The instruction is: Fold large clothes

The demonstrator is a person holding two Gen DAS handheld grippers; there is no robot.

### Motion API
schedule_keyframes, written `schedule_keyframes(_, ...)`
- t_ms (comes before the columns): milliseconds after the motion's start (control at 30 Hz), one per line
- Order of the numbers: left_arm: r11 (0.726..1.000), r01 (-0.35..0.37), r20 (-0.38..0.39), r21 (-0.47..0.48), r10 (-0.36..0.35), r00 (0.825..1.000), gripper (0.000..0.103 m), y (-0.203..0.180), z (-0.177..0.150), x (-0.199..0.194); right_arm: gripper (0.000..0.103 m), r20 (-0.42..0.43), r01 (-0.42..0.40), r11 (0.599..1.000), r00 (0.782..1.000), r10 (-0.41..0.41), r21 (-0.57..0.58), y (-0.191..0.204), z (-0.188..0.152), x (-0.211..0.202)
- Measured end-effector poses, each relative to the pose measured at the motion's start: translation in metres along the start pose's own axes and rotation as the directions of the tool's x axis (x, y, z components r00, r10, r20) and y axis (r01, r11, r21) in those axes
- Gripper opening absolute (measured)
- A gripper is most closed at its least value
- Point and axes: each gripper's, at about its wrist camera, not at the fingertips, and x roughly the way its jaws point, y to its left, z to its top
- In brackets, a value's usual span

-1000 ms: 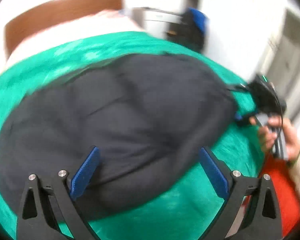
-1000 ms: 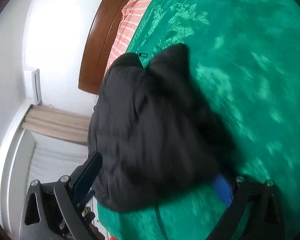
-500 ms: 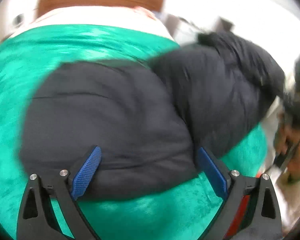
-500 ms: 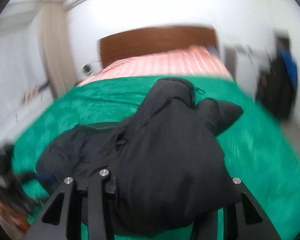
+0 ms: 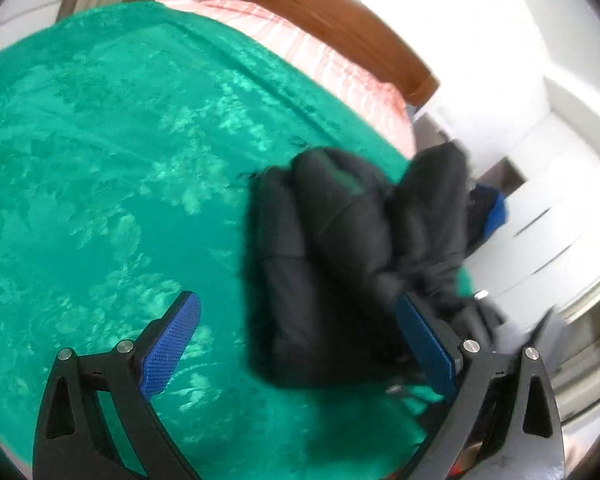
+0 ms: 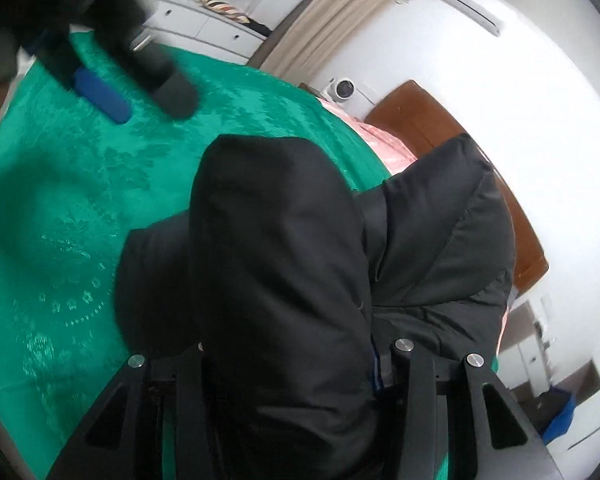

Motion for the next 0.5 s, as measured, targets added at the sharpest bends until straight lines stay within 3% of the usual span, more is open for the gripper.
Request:
schedule_keyframes(133,0.988,0.155,0.045,0.007,-0.155,0.987,0.099,-0.026,0.03,-0.01,0.055,-0.002,0.014,1.0,1.0,-0.014,-0.002,-0.002,-0.004,-0.001)
schedule_keyframes(167,0.984,0.172,0.036,0.037,-0.173,0.984,0.099,-0.042,0.043,-0.008,0.063,0.002,0.017,1.0,1.0,-0.017,-0.018,0.002,-0.003,0.002)
schedule_keyframes(267,0.972,0.187,-0.083,0.145,-0.176,0.981,0.1,-0.089,0.066,0.026,0.071,0.02,0.029,0.999,0.999,-0.028,-0.045,0.009,-0.006,0.001)
schedule_keyframes(367,0.951,0.107,-0.16,0.291,-0.061,0.985,0.1,-0.139,0.071,0.07,0.075,0.03,0.02,1.0,0.999,-0.02,-0.02,0.015,0.003,-0.001)
schedule_keyframes(433,0.921,0.022,-0.16,0.39,0.045,0.986,0.1,-0.164,0.071,0.096,0.075,0.044,0.005,1.0,0.999,-0.005,0.004,0.013,0.002,-0.008)
schedule_keyframes(500,0.873,-0.153,-0.098,0.464,0.222,0.97,0.1,-0.169,0.074,0.118,0.076,0.061,-0.02,0.999,0.998,0.018,0.034,0.009,-0.004,-0.025)
